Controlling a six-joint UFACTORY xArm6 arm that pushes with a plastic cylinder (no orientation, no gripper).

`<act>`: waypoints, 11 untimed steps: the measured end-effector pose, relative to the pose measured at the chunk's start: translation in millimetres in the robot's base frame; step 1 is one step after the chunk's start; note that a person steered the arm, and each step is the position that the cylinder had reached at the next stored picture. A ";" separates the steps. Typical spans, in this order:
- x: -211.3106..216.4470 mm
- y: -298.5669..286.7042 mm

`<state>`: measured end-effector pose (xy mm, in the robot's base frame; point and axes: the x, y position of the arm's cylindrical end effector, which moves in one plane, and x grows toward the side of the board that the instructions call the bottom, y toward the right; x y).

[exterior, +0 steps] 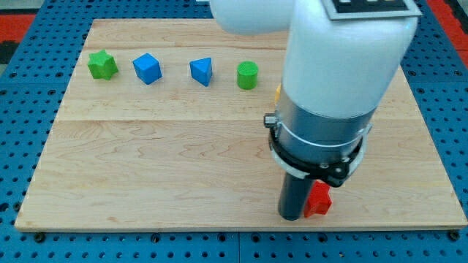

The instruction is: Slide the yellow hexagon right a bit

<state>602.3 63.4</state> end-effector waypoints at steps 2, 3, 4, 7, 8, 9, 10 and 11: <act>3.6 -43.1; -64.4 -53.4; -135.9 -53.4; -198.0 -38.5; -202.5 -18.6; -204.9 0.9; -204.9 10.8; -205.6 -2.6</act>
